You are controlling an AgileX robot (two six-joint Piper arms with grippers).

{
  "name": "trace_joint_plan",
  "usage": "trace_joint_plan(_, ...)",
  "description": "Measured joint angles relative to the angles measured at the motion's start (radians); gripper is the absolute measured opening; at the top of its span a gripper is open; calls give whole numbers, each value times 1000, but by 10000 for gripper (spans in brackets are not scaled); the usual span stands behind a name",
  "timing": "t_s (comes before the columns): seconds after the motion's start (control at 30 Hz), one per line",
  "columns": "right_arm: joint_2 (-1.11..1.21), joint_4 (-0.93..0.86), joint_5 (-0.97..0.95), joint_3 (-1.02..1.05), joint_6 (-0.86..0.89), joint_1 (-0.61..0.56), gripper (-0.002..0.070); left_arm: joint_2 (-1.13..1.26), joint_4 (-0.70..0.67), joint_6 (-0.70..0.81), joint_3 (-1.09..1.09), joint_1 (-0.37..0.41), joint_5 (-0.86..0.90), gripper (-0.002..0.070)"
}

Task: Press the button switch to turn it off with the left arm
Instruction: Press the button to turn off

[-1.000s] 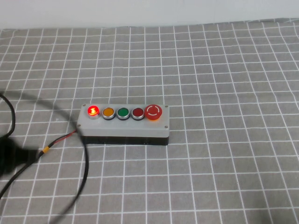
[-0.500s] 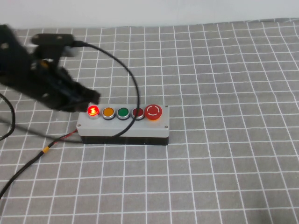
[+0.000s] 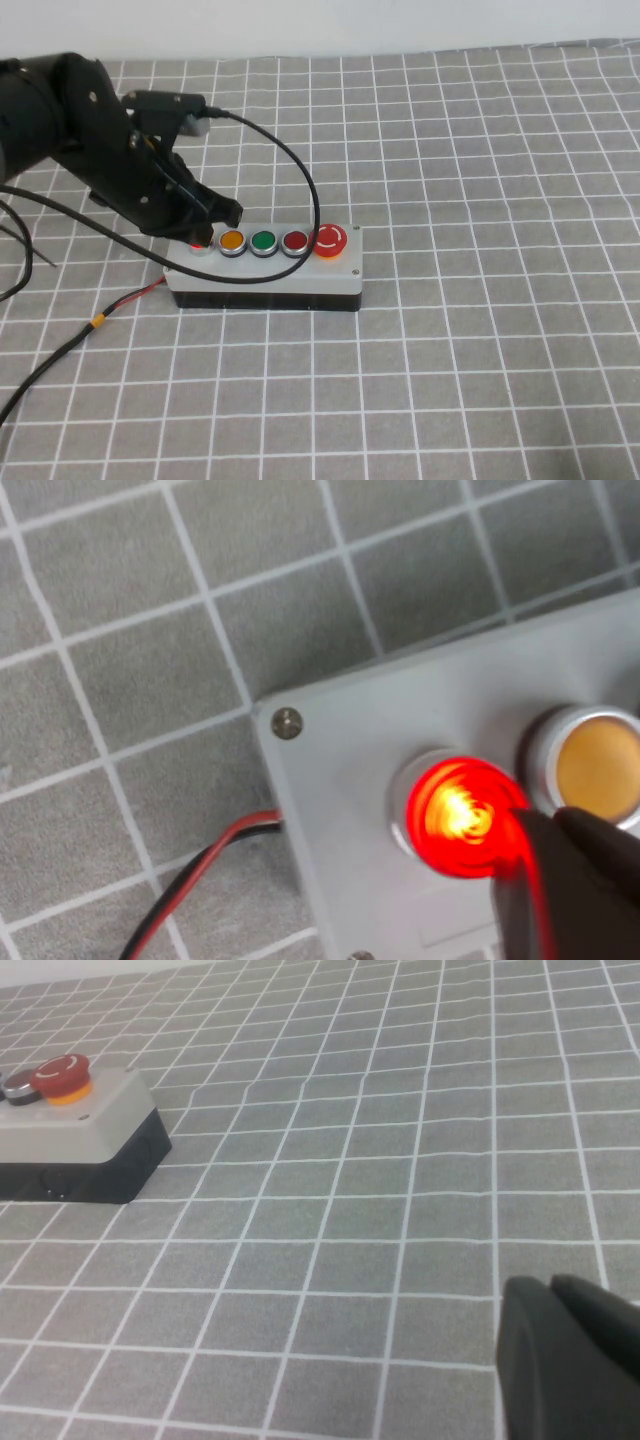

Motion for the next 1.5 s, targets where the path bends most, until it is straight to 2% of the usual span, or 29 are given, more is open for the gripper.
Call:
trace_joint_plan(1.13,0,0,0,0,0,0,-17,61,54,-29,-57,0,-2,-3)
trace_joint_plan(1.5,0,0,0,0,0,0,-17,-143,77,-25,-49,0,21,-3)
